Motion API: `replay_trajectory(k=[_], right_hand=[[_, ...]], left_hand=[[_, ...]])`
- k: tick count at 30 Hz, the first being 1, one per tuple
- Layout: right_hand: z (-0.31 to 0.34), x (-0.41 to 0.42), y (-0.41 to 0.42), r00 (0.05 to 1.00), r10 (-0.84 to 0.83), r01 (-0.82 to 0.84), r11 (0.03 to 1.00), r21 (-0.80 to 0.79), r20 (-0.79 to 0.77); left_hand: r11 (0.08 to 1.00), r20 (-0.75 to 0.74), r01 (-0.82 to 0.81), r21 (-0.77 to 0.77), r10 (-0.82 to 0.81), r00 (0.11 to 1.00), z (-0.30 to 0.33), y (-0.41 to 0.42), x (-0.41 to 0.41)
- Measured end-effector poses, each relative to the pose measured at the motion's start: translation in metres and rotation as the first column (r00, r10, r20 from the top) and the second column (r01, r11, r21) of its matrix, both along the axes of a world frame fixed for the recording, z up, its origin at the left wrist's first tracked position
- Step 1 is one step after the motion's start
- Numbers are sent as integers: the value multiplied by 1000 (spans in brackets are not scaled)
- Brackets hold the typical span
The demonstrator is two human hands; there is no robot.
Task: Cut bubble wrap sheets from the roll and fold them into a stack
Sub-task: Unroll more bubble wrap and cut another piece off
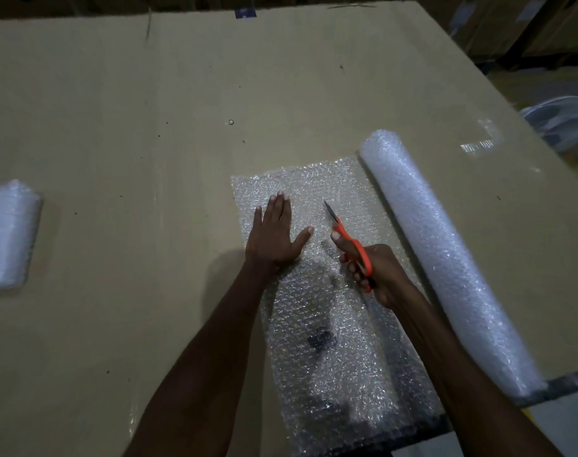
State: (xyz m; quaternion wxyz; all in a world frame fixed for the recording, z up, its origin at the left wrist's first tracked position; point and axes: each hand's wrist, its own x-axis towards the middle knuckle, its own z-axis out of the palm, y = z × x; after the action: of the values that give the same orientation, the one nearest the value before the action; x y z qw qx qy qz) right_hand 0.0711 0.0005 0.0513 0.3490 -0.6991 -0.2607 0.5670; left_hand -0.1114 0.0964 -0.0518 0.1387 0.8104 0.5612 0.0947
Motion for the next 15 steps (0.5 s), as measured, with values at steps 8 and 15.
replay_trajectory(k=[8,15], right_hand=[[-4,0,1,1000,-3,3,1000,19,-30],[-4,1,7,1000,-16,16,999,45,-1]], left_hand=[[1000,3,-4,0,4,1000,0,-1,-1],[1000,2,-10,-5,10,1000,0,-1,-1]])
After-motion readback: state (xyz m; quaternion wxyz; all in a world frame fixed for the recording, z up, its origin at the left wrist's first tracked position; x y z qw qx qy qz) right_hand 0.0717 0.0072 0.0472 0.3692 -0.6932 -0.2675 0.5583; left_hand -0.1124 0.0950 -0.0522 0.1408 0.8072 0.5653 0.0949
